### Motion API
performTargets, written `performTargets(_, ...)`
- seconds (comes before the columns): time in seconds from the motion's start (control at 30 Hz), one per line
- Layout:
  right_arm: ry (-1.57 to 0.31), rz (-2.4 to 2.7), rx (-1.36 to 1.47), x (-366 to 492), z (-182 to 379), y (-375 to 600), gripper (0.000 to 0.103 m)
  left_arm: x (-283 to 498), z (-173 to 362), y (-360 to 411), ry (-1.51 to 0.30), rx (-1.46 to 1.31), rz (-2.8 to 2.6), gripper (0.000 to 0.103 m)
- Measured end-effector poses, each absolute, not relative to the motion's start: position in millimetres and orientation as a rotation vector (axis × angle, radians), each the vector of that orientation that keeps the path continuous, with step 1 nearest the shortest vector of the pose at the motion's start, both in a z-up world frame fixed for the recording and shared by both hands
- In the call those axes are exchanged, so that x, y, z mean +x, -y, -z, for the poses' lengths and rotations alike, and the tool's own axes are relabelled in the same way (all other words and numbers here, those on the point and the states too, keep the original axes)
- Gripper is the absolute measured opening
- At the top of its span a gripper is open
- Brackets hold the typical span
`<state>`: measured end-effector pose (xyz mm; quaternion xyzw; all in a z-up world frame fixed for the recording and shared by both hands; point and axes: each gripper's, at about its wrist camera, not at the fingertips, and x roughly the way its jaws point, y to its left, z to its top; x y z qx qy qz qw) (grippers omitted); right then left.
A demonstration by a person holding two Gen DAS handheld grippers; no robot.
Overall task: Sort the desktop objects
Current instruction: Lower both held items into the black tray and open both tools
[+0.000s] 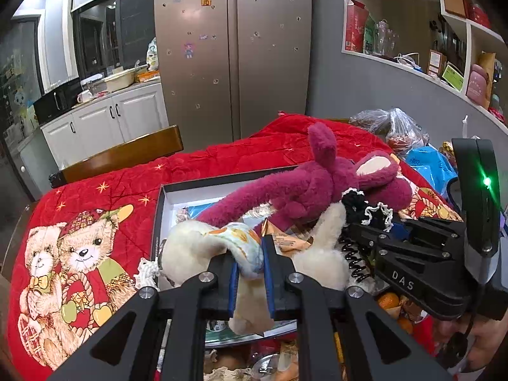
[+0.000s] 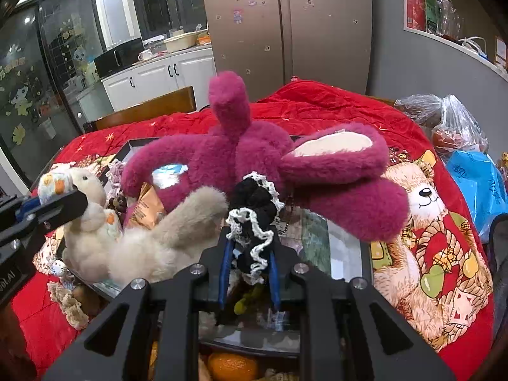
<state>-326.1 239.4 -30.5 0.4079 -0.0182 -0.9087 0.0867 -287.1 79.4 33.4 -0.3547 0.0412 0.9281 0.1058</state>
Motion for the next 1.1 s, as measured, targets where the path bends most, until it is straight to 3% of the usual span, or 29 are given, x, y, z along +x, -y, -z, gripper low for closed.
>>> performTargets(0.03,0.059,2.716,1.212,-326.1,30.3,-240.1,0.023,-287.1,-33.3,-79.0,-0.117,-1.048,-2.734,0.016)
performTargets(0.1,0.046,2.725,1.217,-327.0,30.6,-240.8,0.023,-287.4,-34.2,-79.0,-0.124,-1.053,-2.73,0.032)
performTargets(0.17,0.036,2.736,1.213,-326.0,27.9,-240.9,0.024,-284.3,-36.5,-79.2,-0.13,-1.036,-2.733,0.061)
performTargets(0.2,0.032,2.742,1.208,-325.8,26.5,-241.6,0.028,-282.3,-37.6,-78.8,-0.127,-1.022,-2.739,0.064)
performTargets(0.27,-0.011,2.774,1.186,-322.4,21.2,-239.5,0.062,-278.0,-43.9,-78.5,-0.109,-0.975,-2.736,0.073)
performTargets(0.33,-0.044,2.813,1.159,-319.0,15.8,-238.0,0.086,-272.8,-52.2,-75.4,-0.074,-0.918,-2.71,0.079)
performTargets(0.37,-0.049,2.834,1.148,-317.3,12.7,-237.6,0.095,-270.4,-55.8,-74.3,-0.064,-0.894,-2.711,0.082)
performTargets(0.43,-0.046,2.853,1.141,-315.0,7.7,-239.1,0.103,-266.9,-63.8,-72.5,-0.053,-0.858,-2.733,0.085)
performTargets(0.57,-0.07,2.863,1.134,-311.7,-0.3,-237.5,0.103,-265.8,-73.4,-64.7,-0.012,-0.829,-2.771,0.092)
performTargets(1.1,-0.032,2.865,1.096,-308.6,-14.1,-246.0,0.103,-266.6,-74.1,-62.7,-0.116,-0.897,-2.828,0.093)
